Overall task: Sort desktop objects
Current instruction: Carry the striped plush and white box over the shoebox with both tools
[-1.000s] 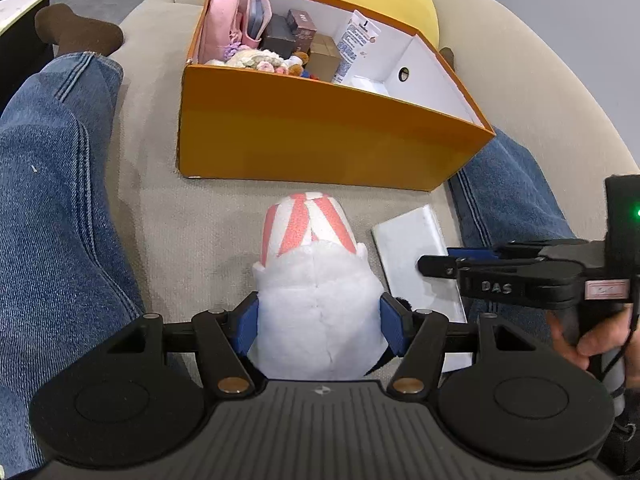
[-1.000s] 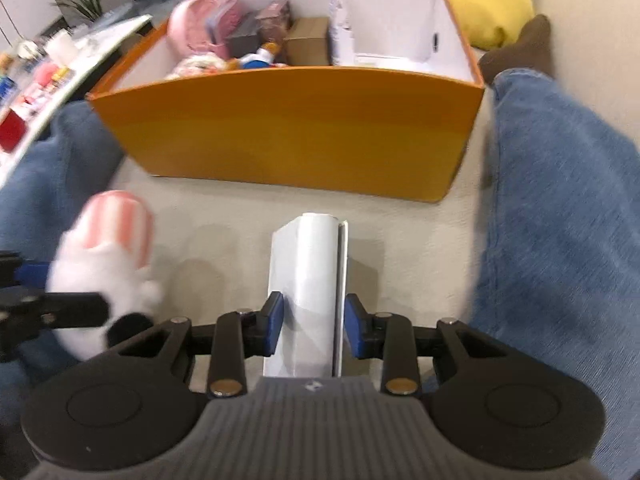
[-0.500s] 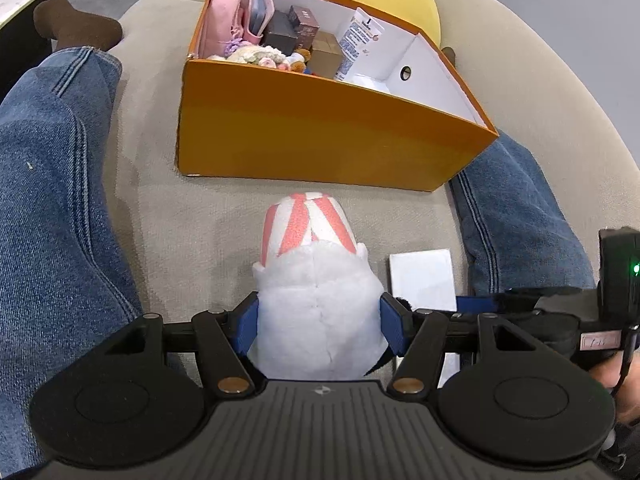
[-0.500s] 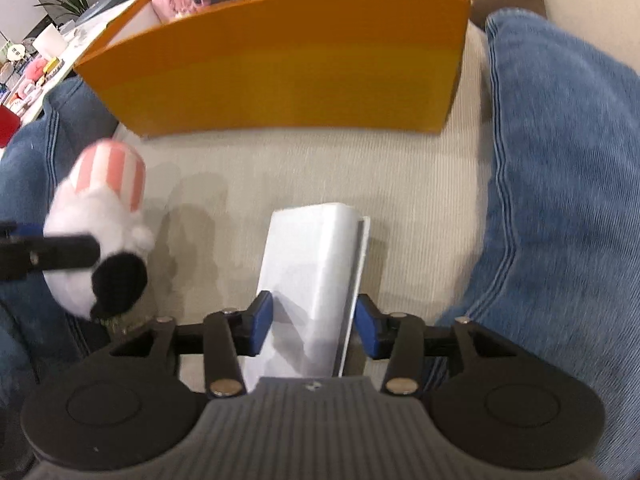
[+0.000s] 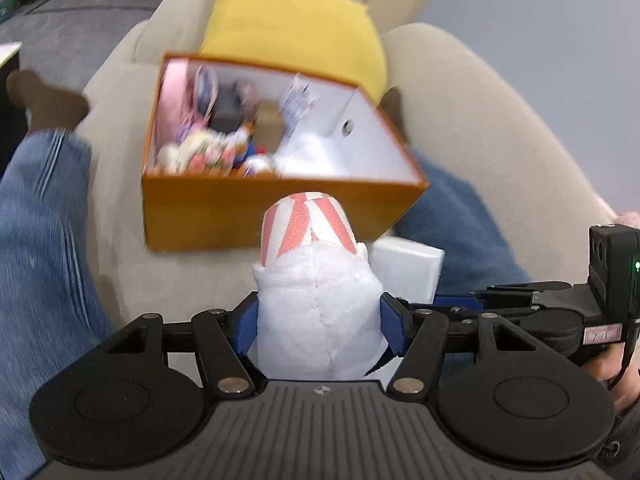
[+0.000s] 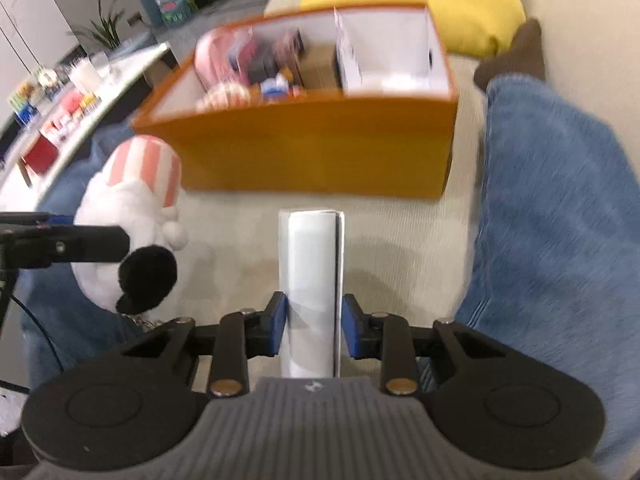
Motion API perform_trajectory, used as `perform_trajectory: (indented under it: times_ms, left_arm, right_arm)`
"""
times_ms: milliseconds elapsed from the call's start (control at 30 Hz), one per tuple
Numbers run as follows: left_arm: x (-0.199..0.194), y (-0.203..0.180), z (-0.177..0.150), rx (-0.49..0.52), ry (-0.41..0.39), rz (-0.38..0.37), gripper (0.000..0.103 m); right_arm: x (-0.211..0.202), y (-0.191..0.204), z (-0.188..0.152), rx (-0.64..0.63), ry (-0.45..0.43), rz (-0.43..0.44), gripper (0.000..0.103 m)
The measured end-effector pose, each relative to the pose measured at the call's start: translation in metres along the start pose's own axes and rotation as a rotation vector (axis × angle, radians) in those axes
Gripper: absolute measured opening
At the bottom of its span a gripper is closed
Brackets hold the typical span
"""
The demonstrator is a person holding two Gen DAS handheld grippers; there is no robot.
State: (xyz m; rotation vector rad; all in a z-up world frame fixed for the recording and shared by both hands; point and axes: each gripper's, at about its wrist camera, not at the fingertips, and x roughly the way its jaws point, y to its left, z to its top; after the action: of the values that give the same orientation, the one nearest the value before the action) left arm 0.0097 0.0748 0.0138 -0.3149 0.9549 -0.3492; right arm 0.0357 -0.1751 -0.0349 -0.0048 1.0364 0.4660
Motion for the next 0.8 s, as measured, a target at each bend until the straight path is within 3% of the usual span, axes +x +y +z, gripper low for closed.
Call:
perform_trajectory:
  times_ms: [233, 400, 633, 800]
  left_arm:
    - [-0.023, -0.02, 0.054, 0.06, -0.097, -0.018, 0.071]
    - [-0.019, -0.018, 0.099, 0.048, -0.149, -0.027, 0.071]
    - [0.051, -0.013, 0.143, 0.034, -0.079, -0.023, 0.071]
    - [0.116, 0.002, 0.151, -0.005, -0.01, -0.025, 0.071]
  right_arm:
    - [-0.052, -0.013, 0.055, 0.025, -0.137, 0.059, 0.03]
    - [-0.076, -0.013, 0.094, 0.0, -0.238, 0.039, 0.03]
    - [-0.056, -0.021, 0.154, -0.011, -0.244, 0.024, 0.03]
    - [-0.017, -0.028, 0.186, -0.047, -0.155, -0.041, 0.03]
